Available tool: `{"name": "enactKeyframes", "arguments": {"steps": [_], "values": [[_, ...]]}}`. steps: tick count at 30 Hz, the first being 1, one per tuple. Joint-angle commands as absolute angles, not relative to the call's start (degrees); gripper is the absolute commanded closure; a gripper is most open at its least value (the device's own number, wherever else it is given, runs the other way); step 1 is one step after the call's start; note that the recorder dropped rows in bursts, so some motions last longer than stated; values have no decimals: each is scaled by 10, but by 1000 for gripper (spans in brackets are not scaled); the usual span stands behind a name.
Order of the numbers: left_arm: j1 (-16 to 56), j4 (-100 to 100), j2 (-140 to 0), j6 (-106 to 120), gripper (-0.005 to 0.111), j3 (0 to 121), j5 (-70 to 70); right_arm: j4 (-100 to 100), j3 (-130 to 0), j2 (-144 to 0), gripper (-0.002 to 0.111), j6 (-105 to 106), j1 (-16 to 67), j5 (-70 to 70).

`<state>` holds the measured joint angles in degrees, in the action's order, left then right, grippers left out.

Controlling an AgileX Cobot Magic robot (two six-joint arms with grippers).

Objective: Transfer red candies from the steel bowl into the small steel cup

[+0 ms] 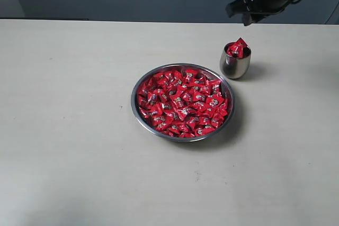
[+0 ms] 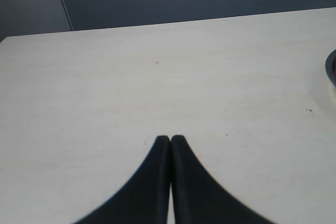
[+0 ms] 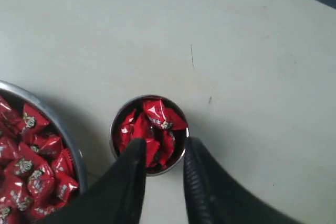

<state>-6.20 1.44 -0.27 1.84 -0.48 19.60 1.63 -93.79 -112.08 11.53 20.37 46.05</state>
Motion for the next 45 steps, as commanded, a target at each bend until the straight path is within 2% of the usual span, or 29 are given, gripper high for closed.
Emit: {"name": "enactKeyframes", "arguments": {"steps": [1, 6, 18, 45], "values": [[-62, 16, 0, 17, 106, 0, 191, 25, -884, -1061, 109, 79, 201, 391], [-62, 16, 0, 17, 106, 0, 191, 41, -810, -995, 109, 79, 201, 335], [-62, 16, 0, 17, 106, 0, 191, 45, -688, -840, 109, 77, 201, 301], [-62, 16, 0, 17, 106, 0, 191, 5, -683, -789, 109, 71, 201, 268]]}}
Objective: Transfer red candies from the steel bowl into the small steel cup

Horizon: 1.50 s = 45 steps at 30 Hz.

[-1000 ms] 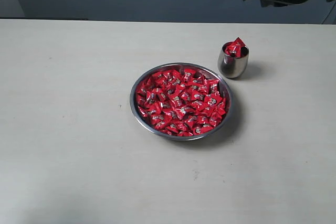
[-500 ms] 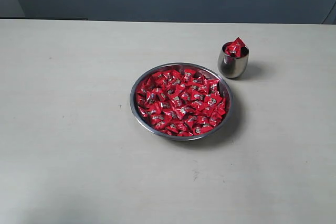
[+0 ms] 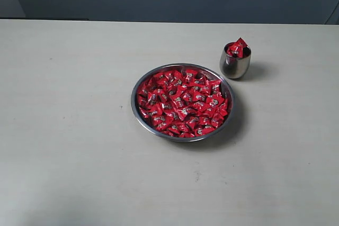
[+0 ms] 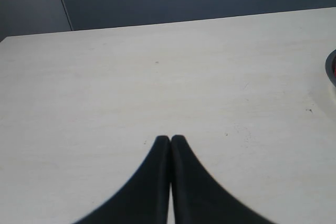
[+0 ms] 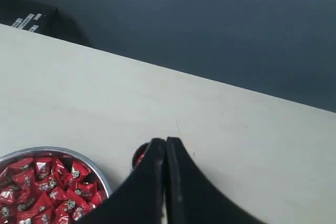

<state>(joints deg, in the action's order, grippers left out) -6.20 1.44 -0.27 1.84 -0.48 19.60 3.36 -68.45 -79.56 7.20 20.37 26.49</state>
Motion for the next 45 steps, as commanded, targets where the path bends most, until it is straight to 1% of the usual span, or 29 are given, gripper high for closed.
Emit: {"name": "enactKeyframes", "arguments": {"steps": [1, 6, 8, 9, 10, 12, 17, 20, 22, 28, 31, 34, 39, 45], "values": [[-62, 16, 0, 17, 106, 0, 191, -8, -683, -783, 109, 71, 201, 278], [-62, 16, 0, 17, 106, 0, 191, -65, -683, -722, 109, 71, 199, 315], [-62, 16, 0, 17, 106, 0, 191, -53, -683, -695, 109, 71, 165, 319], [-62, 16, 0, 17, 106, 0, 191, -24, -682, -676, 109, 71, 128, 338], [-62, 16, 0, 17, 106, 0, 191, -15, -679, -667, 109, 76, 113, 343], [-62, 16, 0, 17, 106, 0, 191, 5, -632, -607, 109, 105, 41, 324], [-62, 16, 0, 17, 106, 0, 191, 5, -539, -517, 109, 105, -40, 270], [-62, 16, 0, 17, 106, 0, 191, 7, -443, -436, 109, 105, -87, 203], [-62, 16, 0, 17, 106, 0, 191, 20, -374, -370, 109, 105, -108, 190], [-62, 16, 0, 17, 106, 0, 191, 27, -242, -201, 109, 105, -120, 204], [-62, 16, 0, 17, 106, 0, 191, 43, -200, -142, 109, 105, -120, 227], [-62, 16, 0, 17, 106, 0, 191, 84, -172, -107, 109, 105, -120, 251], [-62, 16, 0, 17, 106, 0, 191, 118, -121, -96, 109, 105, -120, 247], [-62, 16, 0, 17, 106, 0, 191, 26, -93, -58, 109, 0, -120, 240]]}}
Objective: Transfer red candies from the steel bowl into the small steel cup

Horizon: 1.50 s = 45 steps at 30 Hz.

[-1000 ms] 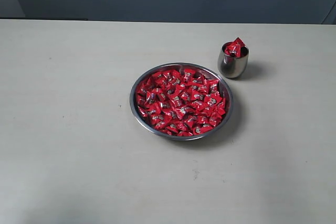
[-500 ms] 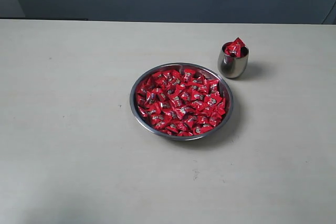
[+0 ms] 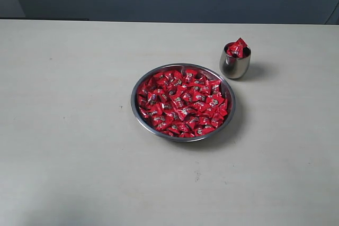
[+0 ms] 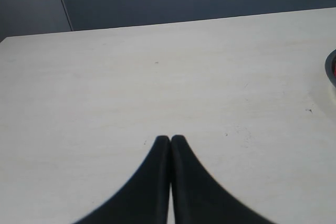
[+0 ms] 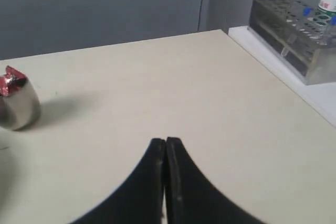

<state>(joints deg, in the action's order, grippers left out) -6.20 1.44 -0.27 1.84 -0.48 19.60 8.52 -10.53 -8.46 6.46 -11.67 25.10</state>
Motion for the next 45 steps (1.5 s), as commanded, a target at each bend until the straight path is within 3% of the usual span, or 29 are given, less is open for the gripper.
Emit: {"name": "enactKeyframes", "arguments": {"steps": [1, 5, 12, 45], "values": [[-62, 16, 0, 17, 106, 0, 191, 19, -89, -49, 109, -9, -120, 235], [-62, 16, 0, 17, 106, 0, 191, 16, -66, -11, 109, -8, -117, 222], [-62, 16, 0, 17, 106, 0, 191, -14, -17, 0, 109, -8, -24, 212], [-62, 16, 0, 17, 106, 0, 191, 5, 0, 0, 109, -5, -23, 207]]}}
